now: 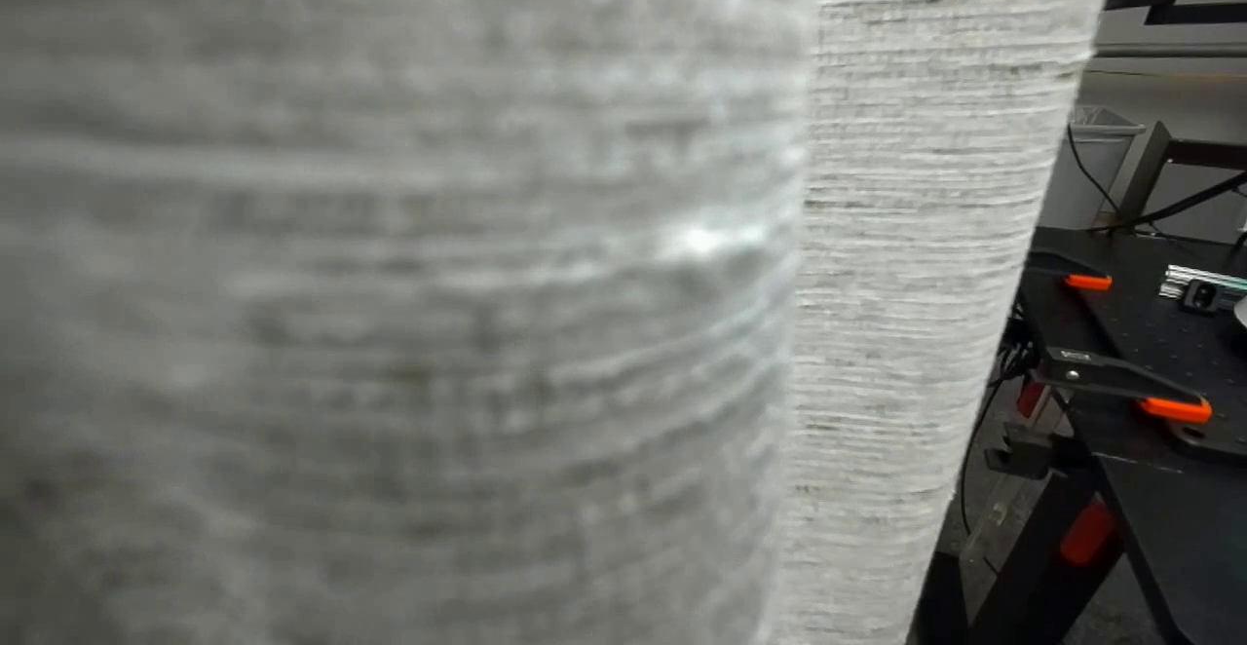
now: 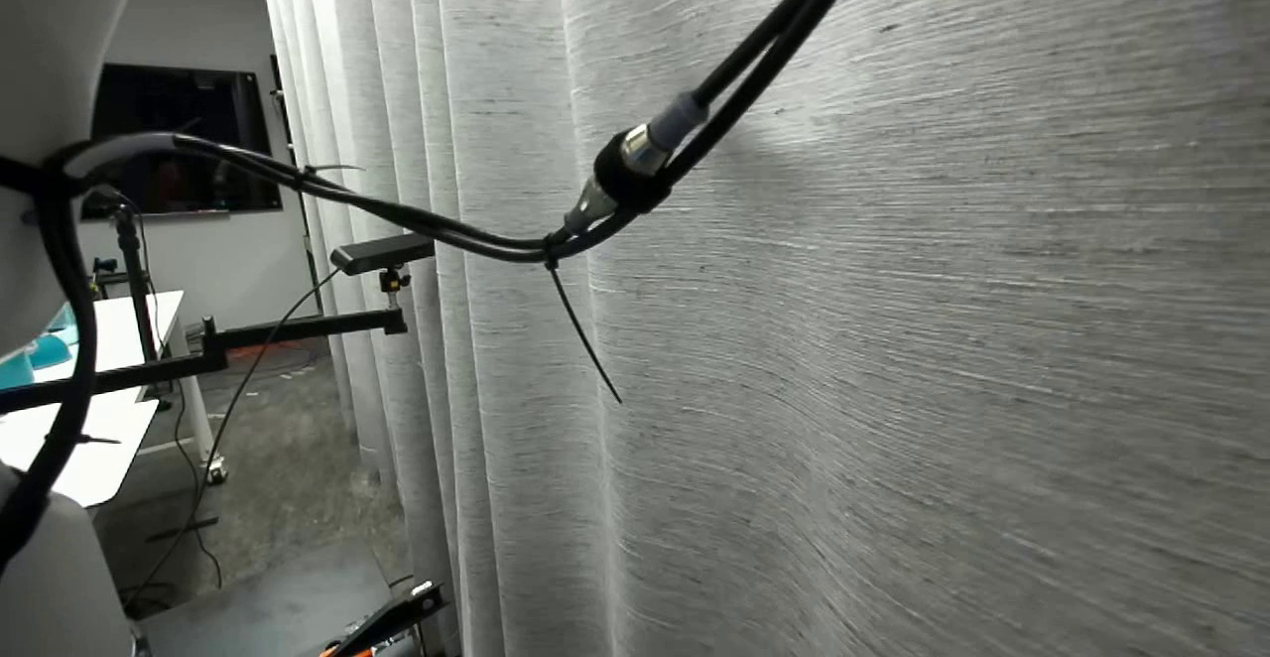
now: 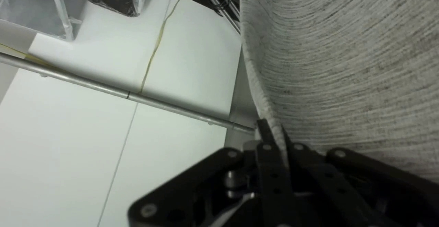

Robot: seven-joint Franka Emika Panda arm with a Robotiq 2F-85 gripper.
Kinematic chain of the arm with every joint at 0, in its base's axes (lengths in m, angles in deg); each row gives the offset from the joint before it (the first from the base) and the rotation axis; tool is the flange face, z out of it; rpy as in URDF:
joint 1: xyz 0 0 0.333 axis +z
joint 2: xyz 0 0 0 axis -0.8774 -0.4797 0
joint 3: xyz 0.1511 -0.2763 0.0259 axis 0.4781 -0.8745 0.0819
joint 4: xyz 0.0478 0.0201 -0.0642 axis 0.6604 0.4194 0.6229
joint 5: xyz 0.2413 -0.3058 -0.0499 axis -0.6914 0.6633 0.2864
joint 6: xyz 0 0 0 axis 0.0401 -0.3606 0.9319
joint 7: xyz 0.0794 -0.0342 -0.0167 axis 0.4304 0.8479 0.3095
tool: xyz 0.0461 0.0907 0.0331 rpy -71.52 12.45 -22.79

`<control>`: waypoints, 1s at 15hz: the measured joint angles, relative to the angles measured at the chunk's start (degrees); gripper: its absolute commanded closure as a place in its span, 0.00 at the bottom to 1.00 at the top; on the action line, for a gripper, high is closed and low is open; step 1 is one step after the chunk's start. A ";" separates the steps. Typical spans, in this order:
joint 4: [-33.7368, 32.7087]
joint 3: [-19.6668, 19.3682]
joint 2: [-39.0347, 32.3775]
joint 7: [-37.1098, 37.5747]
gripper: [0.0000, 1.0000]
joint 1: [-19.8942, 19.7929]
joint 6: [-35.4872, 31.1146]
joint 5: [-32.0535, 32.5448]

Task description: Pull the curtain to the right

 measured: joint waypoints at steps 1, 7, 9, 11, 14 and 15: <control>0.08 0.41 0.33 2.24 0.99 2.01 1.03 2.56; 1.29 2.65 3.55 4.88 0.99 15.51 6.02 4.85; 2.25 2.63 4.82 5.29 0.71 19.40 6.57 4.85; 3.86 2.65 5.89 5.42 0.58 22.13 9.13 4.85; 8.67 2.85 5.76 5.79 0.35 24.73 12.61 4.85; 10.07 2.87 5.76 5.91 0.27 25.40 13.18 4.85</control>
